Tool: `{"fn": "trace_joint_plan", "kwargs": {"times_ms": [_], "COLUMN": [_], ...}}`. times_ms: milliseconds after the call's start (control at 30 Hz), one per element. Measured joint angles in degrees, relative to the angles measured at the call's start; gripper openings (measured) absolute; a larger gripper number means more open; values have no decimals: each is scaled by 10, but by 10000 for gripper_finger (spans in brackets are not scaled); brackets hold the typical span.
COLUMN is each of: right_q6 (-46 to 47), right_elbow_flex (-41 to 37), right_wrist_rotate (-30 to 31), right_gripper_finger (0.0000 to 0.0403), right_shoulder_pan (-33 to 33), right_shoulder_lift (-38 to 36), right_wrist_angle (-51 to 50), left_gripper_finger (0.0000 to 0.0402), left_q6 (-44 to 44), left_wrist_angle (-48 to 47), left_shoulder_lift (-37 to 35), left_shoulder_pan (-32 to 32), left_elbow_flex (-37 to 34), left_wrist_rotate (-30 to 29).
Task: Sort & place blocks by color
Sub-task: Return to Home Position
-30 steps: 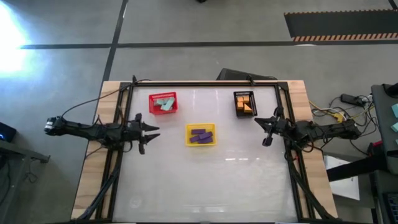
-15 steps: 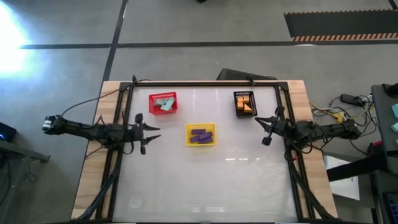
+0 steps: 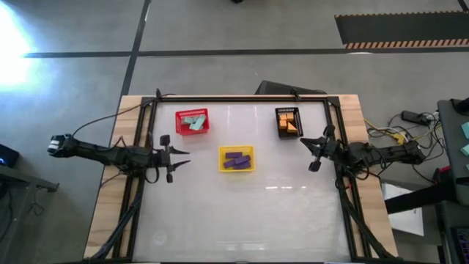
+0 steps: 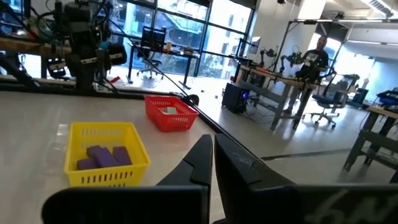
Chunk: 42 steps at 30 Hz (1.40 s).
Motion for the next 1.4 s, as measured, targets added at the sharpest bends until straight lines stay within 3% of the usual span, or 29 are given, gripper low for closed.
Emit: {"fn": "trace_joint_plan", "kwargs": {"times_ms": [900, 1133, 1400], "right_q6": [7, 7, 17], "right_elbow_flex": [0, 0, 0], "right_wrist_rotate": [-1, -1, -1], "right_gripper_finger": [9, 9, 9], "right_shoulder_pan": [0, 0, 0], "right_shoulder_lift": [0, 0, 0], "right_wrist_angle": [1, 1, 1], "left_gripper_finger": [120, 120, 120], "left_q6": [14, 15, 15], "left_wrist_angle": [2, 104, 104], "left_shoulder_lift": [16, 15, 25], "left_shoulder_pan": [0, 0, 0], "left_elbow_flex": [0, 0, 0], "left_wrist_rotate": [0, 0, 0]}}
